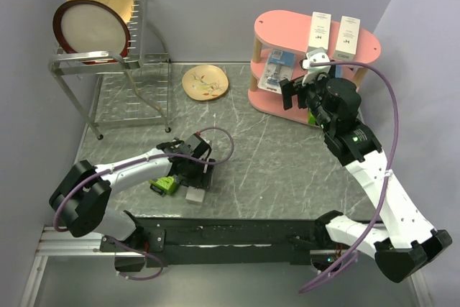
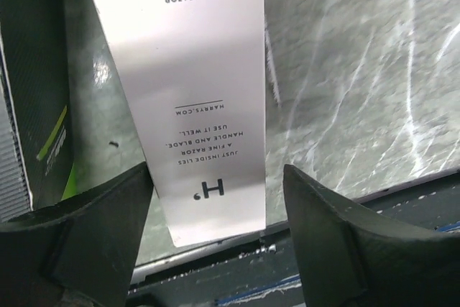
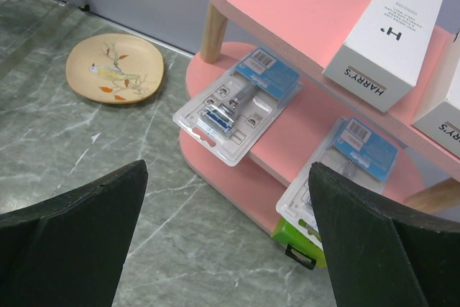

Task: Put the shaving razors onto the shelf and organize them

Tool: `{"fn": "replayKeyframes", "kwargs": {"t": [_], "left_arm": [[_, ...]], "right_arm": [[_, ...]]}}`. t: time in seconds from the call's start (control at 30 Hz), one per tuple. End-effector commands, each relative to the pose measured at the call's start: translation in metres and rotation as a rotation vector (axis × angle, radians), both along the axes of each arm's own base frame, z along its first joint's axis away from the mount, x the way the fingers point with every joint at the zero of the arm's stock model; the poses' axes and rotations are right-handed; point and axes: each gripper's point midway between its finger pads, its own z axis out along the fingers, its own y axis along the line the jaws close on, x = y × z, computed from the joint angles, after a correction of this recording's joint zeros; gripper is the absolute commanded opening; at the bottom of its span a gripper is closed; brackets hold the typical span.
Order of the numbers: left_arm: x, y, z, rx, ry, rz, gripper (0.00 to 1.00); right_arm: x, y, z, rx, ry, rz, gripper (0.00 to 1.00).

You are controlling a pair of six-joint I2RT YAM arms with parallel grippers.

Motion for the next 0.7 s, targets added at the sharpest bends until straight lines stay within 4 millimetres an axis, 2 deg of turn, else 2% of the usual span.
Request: {"fn": "replayKeyframes", "kwargs": {"t": [0.0, 0.23, 0.43, 0.5, 0.6, 0.63, 0.67], "left_arm": [[0.012, -0.005, 0.003, -0.016, -0.073, 0.01, 0.77], [0.009, 0.001, -0.014, 0.015, -0.053, 0.009, 0.74], [0.011, -0.004, -0.012, 0.008, -0.054, -0.02, 0.69], [0.019, -0.013, 0.004, -0.021, -0.088, -0.054, 0.69], [0.034, -0.029, 0.041, -0.061, -0.155, -0.146, 0.68], [0.043, -0.037, 0.062, -0.079, -0.193, -0.169, 0.66], [0.05, -0.04, 0.074, -0.077, -0.233, -0.212, 0.66]], "right_arm": [[-0.001, -0.003, 0.038, 0.045, -0.1, -0.007, 1.0], [-0.006, -0.007, 0.04, 0.04, -0.118, -0.011, 1.0], [-0.011, -0.014, 0.042, 0.029, -0.138, -0.03, 1.0], [-0.012, -0.018, 0.048, 0.022, -0.15, -0.045, 1.0], [-0.013, -0.029, 0.062, 0.008, -0.182, -0.092, 1.0], [-0.012, -0.034, 0.065, 0.0, -0.187, -0.116, 1.0], [-0.011, -0.037, 0.066, -0.022, -0.193, -0.128, 1.0]]}}
